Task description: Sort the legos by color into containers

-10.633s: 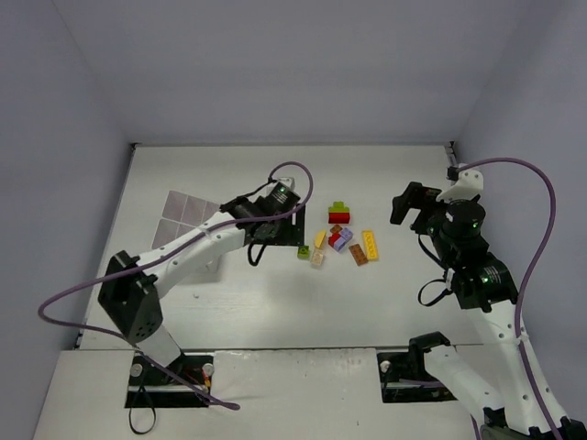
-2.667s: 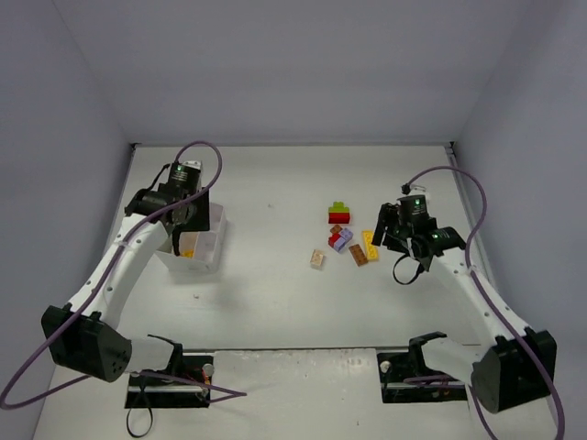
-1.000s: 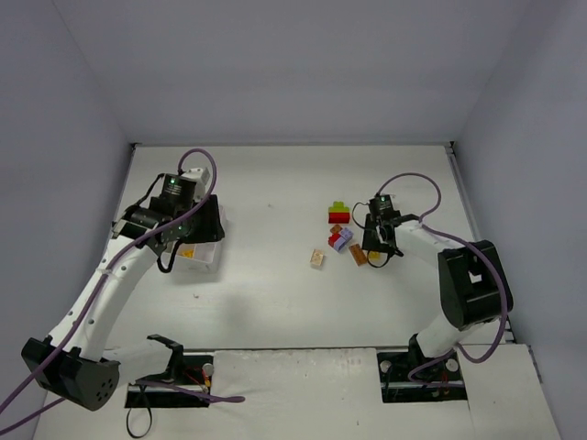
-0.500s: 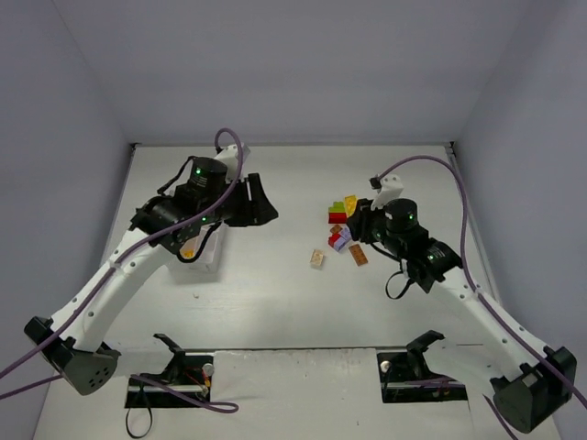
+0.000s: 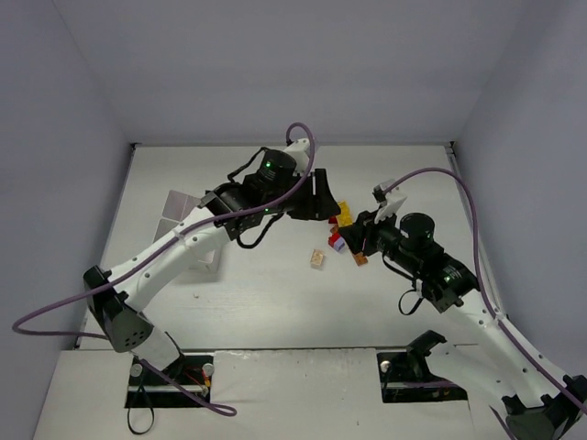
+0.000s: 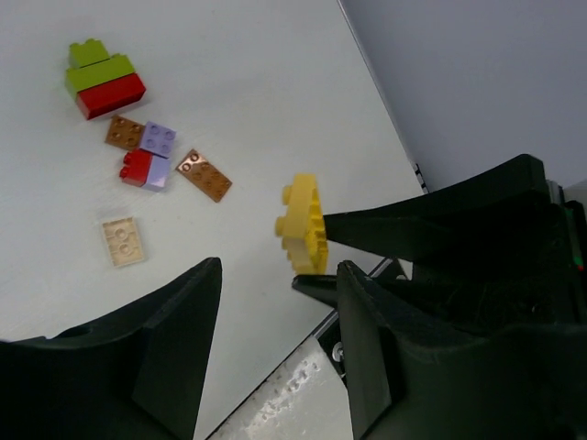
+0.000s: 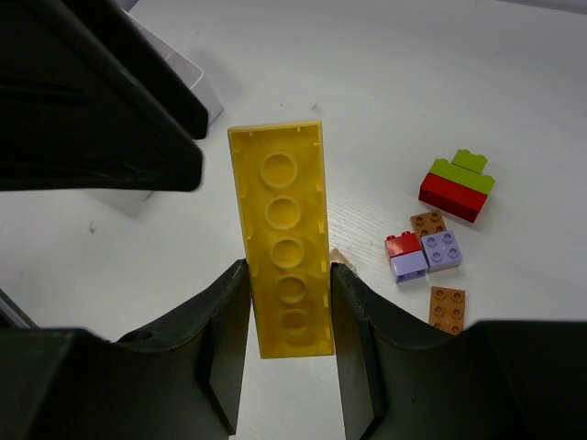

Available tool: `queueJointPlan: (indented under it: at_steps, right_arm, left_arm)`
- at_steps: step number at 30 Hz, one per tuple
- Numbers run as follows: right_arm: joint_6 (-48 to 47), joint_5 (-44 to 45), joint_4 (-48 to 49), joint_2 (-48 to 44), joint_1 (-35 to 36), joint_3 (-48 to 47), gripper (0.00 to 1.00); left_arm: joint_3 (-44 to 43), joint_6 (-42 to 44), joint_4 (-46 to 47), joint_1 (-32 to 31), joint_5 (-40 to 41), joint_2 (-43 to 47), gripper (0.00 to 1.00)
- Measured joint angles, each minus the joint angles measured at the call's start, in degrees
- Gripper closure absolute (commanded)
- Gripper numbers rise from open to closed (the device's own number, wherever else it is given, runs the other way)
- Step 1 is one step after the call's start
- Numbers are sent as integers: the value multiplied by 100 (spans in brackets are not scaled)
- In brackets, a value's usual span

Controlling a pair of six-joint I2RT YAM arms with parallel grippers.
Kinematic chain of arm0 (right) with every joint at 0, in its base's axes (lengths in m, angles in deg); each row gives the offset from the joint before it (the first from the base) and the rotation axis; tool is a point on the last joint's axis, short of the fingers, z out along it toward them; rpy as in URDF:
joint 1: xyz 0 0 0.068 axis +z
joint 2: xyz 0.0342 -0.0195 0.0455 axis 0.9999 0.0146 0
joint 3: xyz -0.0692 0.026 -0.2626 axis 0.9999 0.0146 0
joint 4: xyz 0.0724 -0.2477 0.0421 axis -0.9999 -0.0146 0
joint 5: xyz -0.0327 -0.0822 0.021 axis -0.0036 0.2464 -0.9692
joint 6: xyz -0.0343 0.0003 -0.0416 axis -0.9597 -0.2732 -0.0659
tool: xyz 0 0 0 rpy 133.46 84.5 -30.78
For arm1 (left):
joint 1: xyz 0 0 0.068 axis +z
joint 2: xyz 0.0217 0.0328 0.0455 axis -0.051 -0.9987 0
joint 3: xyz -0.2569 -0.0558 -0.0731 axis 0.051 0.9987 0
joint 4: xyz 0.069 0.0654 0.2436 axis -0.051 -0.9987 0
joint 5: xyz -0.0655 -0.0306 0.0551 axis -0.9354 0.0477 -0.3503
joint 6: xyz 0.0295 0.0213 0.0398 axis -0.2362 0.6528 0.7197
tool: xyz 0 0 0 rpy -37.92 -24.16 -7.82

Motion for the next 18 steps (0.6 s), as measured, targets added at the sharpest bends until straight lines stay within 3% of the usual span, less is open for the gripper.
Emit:
queueJointPlan:
  at_steps: [7,13,15,16,18]
  right_arm:
    - [-13,-151,-15,-142,26,70,99]
    - [-70,-190,-46,-223,28,72,98]
    - [-85,-186,-85,-232,26,76,96]
    - [-85,-186,-92,-232,24,85,93]
    - [-87,-197,-90,-232,26,107,71]
  left_arm:
    - [-339,-81,225,-280,2,-487,57]
    - [-522,-133,245,-348,52,-774,80]
    - [-522,-170,238,-358,94,-826,94]
    - [-522,-188,240,-361,83,-833,98]
    - [-522,-164,190,-372,131,-828,100]
